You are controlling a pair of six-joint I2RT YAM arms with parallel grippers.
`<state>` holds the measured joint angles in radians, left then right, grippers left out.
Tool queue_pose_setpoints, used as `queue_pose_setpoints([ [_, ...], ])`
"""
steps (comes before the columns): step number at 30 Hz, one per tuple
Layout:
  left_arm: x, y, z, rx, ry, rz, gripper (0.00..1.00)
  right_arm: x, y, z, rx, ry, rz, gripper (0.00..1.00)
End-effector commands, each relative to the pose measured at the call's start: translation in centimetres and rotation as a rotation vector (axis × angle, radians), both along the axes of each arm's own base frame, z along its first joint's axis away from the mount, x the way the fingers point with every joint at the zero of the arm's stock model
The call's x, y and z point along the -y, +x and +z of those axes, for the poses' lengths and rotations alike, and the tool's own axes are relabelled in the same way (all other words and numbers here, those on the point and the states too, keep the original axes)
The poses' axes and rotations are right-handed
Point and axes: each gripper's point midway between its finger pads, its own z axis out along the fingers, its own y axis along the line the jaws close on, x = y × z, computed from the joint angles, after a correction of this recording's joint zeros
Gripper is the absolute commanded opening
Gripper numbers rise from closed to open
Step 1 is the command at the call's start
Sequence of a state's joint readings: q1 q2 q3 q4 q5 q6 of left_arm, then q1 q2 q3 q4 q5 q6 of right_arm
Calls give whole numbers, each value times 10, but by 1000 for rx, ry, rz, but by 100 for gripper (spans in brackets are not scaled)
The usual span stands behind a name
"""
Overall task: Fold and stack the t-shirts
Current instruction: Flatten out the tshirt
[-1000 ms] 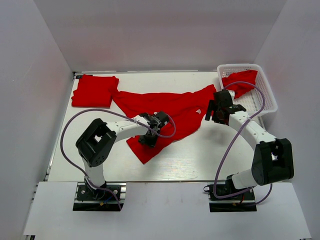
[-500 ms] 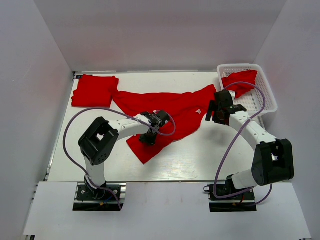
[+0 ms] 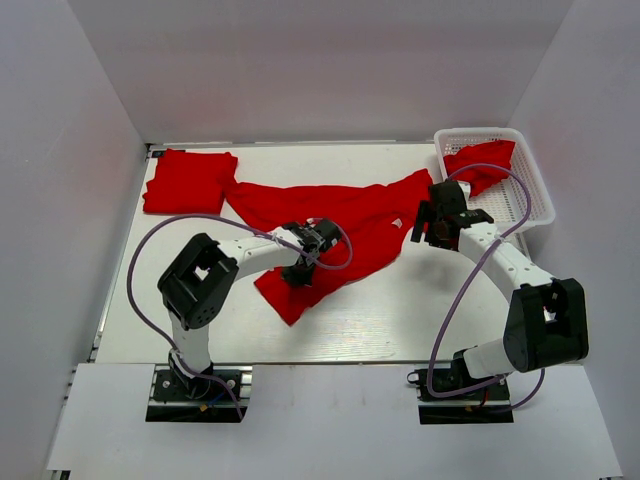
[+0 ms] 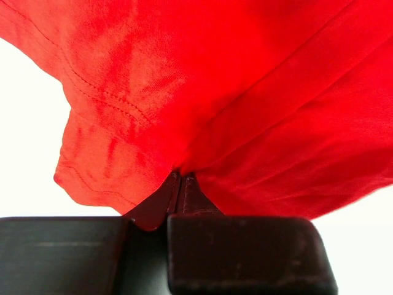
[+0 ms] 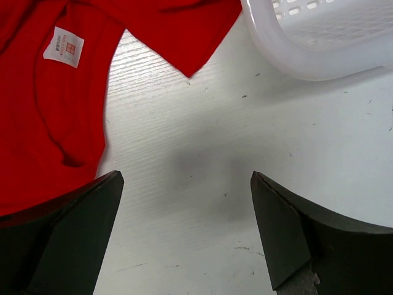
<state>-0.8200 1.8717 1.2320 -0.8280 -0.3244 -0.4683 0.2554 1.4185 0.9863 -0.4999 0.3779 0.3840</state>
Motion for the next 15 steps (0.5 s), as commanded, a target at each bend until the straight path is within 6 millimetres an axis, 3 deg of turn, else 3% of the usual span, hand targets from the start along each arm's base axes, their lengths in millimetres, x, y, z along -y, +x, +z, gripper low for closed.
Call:
queue_pose_setpoints([
  [1, 15, 21, 26, 92, -63, 17, 5, -1, 3, 13, 36, 10, 7, 90],
  [5, 12, 20, 29, 90, -47, 19, 9, 1, 3, 14, 37, 5, 6, 90],
  [15, 13, 23, 39, 98, -41, 21, 8, -1, 4, 12, 30, 7, 11, 90],
])
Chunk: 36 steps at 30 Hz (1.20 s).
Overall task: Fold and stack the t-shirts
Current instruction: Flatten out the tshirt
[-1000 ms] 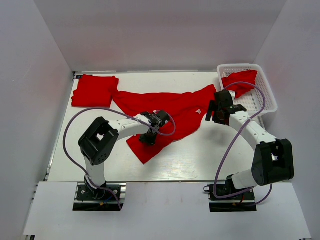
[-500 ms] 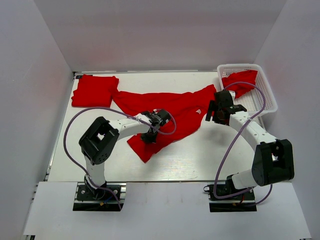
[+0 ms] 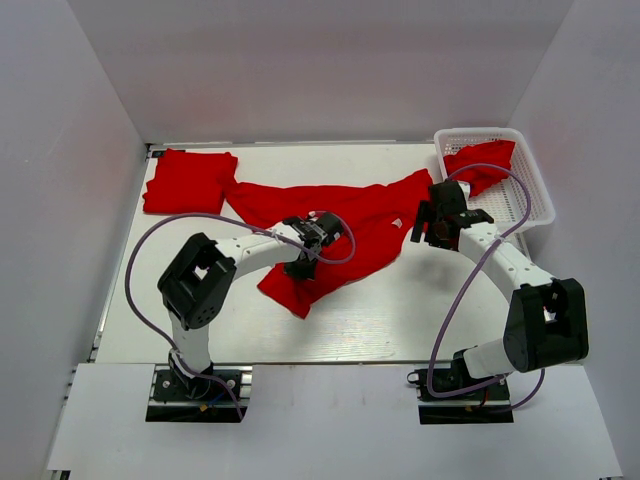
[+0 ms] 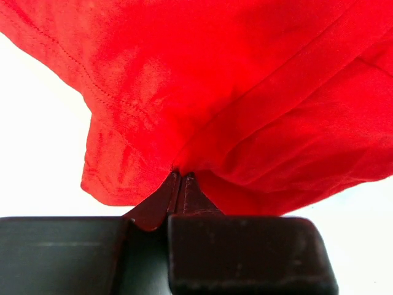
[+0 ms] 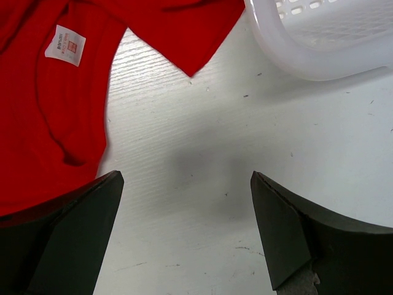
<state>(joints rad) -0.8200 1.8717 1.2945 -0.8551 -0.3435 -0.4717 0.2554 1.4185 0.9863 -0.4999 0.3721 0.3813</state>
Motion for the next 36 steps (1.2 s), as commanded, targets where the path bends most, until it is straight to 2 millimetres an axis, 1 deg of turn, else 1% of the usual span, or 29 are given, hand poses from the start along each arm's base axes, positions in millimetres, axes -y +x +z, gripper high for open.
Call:
queue_pose_setpoints([
  [1, 5, 12, 29, 66, -33, 15, 8, 1, 4, 12, 28, 3, 5, 90],
  [2, 5, 12, 30, 66, -33, 15, 7, 0, 3, 10, 25, 6, 7, 90],
  [3, 3, 10, 37, 71, -39, 15, 5, 0, 4, 10, 25, 1, 8, 90],
  [6, 3, 11, 49, 90, -59, 15, 5, -2, 5, 10, 24, 7, 17, 90],
  [9, 8, 4, 58, 83, -82, -9, 5, -1, 5, 11, 26, 6, 16, 90],
  [10, 6, 3, 63, 84, -83, -9, 5, -1, 6, 12, 29, 8, 14, 90],
  [11, 7, 2, 66, 85, -97, -12, 5, -2, 4, 9, 20, 7, 20, 90],
  [16, 7, -6, 62, 53, -108, -28, 5, -2, 5, 8, 19, 9, 21, 90],
  [19, 7, -6, 62, 53, -108, -28, 5, -2, 5, 9, 22, 13, 22, 90],
  [20, 4, -8, 59, 46, -100, -28, 7, -3, 5, 7, 16, 11, 23, 90],
  [22, 8, -9, 59, 39, -119, -33, 9, -3, 5, 8, 19, 14, 21, 90],
  [26, 10, -9, 43, 17, -106, -43, 9, -3, 5, 6, 15, 12, 27, 90],
  [27, 9, -10, 36, 8, -97, -42, 9, -2, 5, 7, 16, 8, 21, 90],
  [28, 4, -10, 33, 2, -90, -33, 13, -2, 5, 6, 13, 8, 23, 90],
  [29, 8, -10, 28, -10, -99, -36, 16, -3, 4, 6, 14, 11, 21, 90],
  [30, 8, -10, 28, -10, -102, -28, 19, -3, 5, 7, 17, 13, 24, 90],
  [31, 8, -11, 22, -17, -95, -27, 22, -3, 5, 7, 17, 12, 25, 90],
  [32, 7, -11, 18, -24, -87, -27, 30, -3, 5, 7, 19, 8, 27, 90],
  [34, 10, -11, 18, -26, -101, -29, 36, -3, 5, 9, 21, 13, 25, 90],
  [35, 10, -12, 15, -33, -93, -29, 46, -2, 5, 10, 25, 12, 19, 90],
  [36, 10, -12, 15, -33, -93, -29, 52, -3, 5, 9, 23, 13, 25, 90],
])
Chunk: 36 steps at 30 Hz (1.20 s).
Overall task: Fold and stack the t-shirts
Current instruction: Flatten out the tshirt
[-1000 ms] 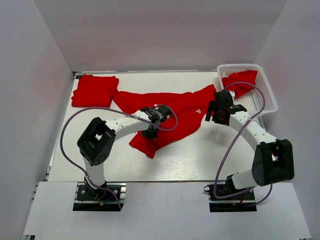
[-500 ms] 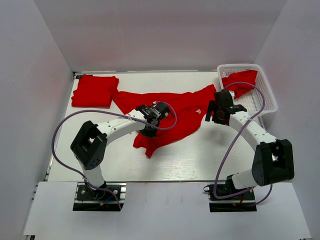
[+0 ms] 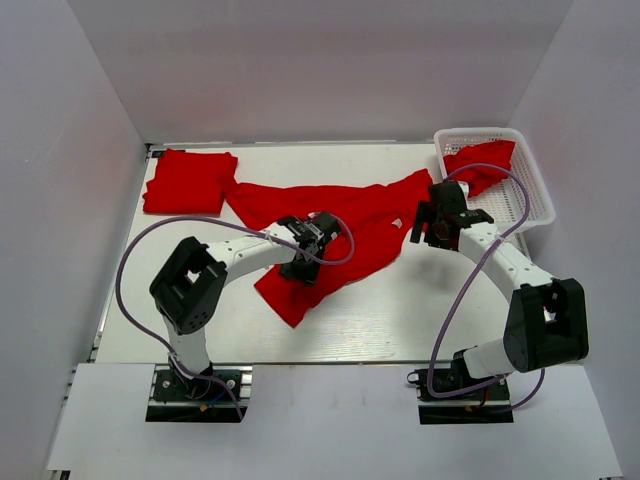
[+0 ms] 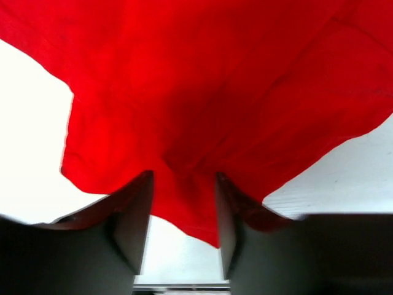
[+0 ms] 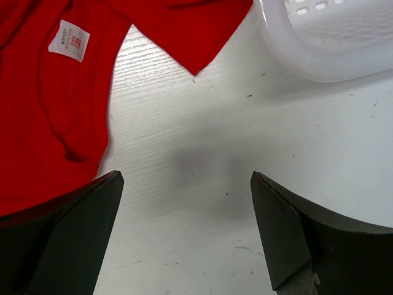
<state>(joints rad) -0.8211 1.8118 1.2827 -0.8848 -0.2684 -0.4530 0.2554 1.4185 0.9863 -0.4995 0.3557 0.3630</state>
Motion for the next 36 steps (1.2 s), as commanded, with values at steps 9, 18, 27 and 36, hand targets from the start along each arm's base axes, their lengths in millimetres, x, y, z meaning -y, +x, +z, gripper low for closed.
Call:
queue_pose_setpoints([
  [9, -2, 0, -7, 4, -2, 18, 74, -2, 5, 11, 33, 22, 5, 90],
  [18, -6, 3, -15, 16, 3, 57, 74, -4, 5, 12, 36, 26, 10, 90],
  [27, -9, 10, -25, 38, 18, 109, 71, -4, 4, 12, 29, 23, 11, 90],
  [36, -7, 14, -25, 45, -34, 131, 81, -6, 5, 9, 22, 34, 15, 90],
])
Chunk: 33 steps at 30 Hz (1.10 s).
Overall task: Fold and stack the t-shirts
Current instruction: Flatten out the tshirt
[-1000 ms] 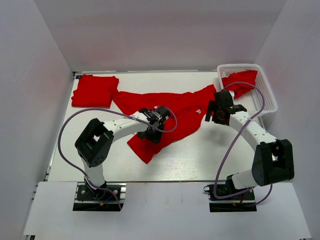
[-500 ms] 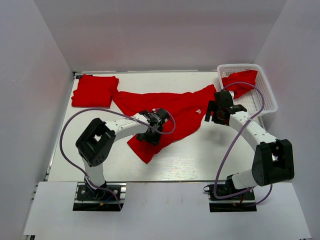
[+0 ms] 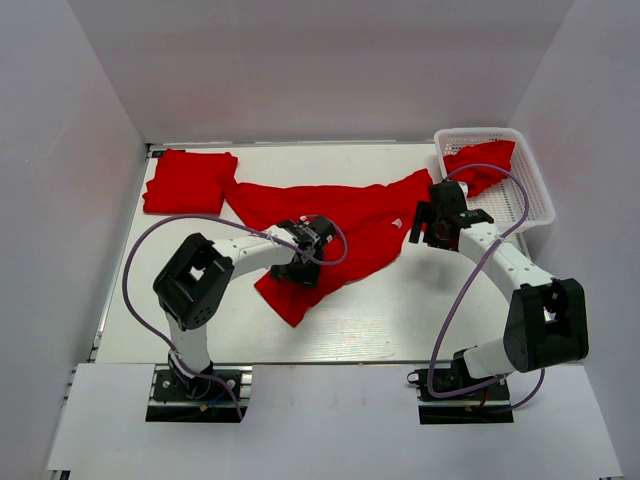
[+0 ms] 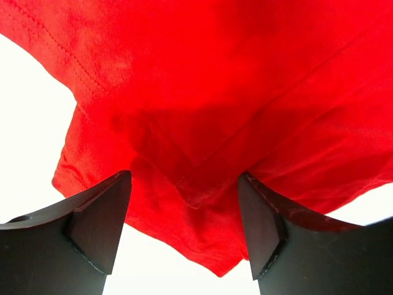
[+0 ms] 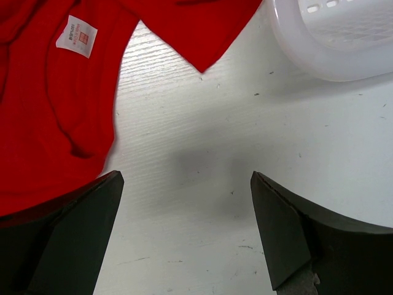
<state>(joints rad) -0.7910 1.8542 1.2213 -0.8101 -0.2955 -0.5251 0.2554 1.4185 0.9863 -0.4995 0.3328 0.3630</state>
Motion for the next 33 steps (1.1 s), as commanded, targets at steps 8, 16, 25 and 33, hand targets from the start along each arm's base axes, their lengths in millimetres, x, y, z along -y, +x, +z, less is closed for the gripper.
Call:
queue_pose_setpoints([
  [8, 3, 13, 4, 51, -67, 43, 97, -5, 4, 7, 9, 22, 19, 90],
  [16, 3, 10, 18, 79, -114, 60, 99, -8, 5, 7, 10, 29, 26, 90],
  [25, 14, 5, 35, 119, -239, -19, 99, -10, 6, 6, 7, 38, 35, 90],
  [33, 17, 8, 29, 130, -287, -45, 94, -10, 5, 6, 5, 41, 35, 90],
])
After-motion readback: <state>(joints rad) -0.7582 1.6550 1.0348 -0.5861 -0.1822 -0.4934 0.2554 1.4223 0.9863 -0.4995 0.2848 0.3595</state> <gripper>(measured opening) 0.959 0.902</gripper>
